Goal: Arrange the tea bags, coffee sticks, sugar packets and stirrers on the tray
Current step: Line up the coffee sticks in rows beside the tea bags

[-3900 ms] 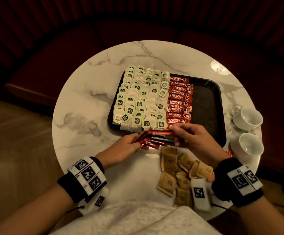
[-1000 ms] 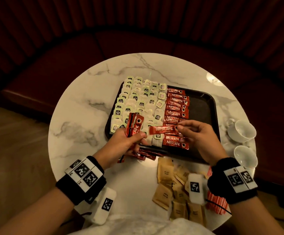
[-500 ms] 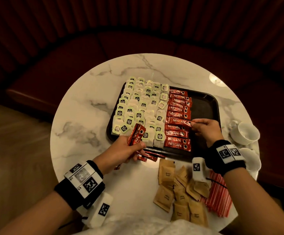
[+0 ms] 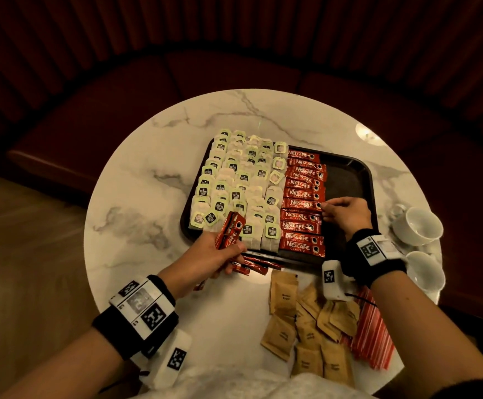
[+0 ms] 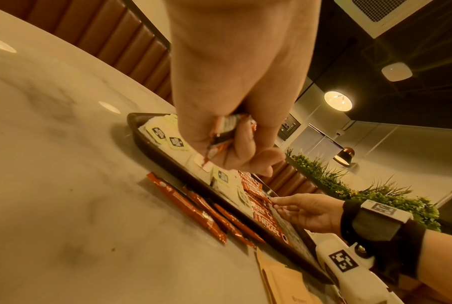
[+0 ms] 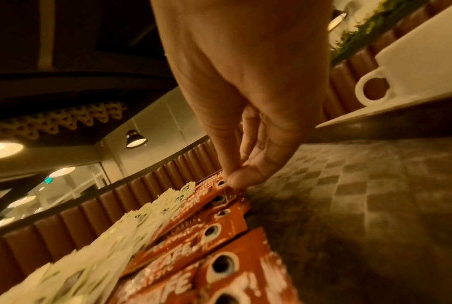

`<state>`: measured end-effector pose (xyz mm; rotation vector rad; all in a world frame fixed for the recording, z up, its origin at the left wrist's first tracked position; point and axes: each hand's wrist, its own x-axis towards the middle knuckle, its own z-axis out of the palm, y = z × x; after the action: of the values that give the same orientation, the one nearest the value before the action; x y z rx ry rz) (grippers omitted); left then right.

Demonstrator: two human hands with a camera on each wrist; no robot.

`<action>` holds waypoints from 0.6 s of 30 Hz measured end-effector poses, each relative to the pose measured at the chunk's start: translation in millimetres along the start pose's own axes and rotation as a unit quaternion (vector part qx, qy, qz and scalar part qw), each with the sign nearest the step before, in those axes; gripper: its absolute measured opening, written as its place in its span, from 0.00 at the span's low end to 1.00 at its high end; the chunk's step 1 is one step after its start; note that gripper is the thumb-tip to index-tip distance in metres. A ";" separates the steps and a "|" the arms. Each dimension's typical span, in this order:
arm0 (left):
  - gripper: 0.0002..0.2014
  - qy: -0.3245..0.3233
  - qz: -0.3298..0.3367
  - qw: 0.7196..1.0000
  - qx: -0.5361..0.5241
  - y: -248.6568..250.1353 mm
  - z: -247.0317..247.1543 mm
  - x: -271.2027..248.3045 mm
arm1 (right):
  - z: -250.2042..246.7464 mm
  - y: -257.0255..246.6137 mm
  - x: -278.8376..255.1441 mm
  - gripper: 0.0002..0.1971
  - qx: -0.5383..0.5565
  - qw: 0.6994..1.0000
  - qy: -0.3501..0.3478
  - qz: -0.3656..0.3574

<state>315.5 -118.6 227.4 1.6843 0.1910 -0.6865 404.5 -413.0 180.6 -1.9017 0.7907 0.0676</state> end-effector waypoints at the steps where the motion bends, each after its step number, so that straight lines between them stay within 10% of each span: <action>1: 0.12 -0.002 0.000 1.000 0.000 -0.2 0.5 -0.2 | 0.1 0.1 0.6 0.04 0.004 1.000 0.002 0.005; 14: 0.11 -0.015 -0.002 1.000 -0.018 3.5 -0.8 -1.2 | -7.8 -8.1 -9.0 0.05 -0.021 0.999 0.017 -0.040; 18: 0.10 -0.052 -0.010 0.996 -0.078 11.0 4.3 -0.5 | -10.3 -32.0 -58.1 0.07 0.018 0.987 -0.112 -0.112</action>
<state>318.9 -125.2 236.6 1.4954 0.1835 -0.7527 373.6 -384.9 233.2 -1.8964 0.4220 0.1258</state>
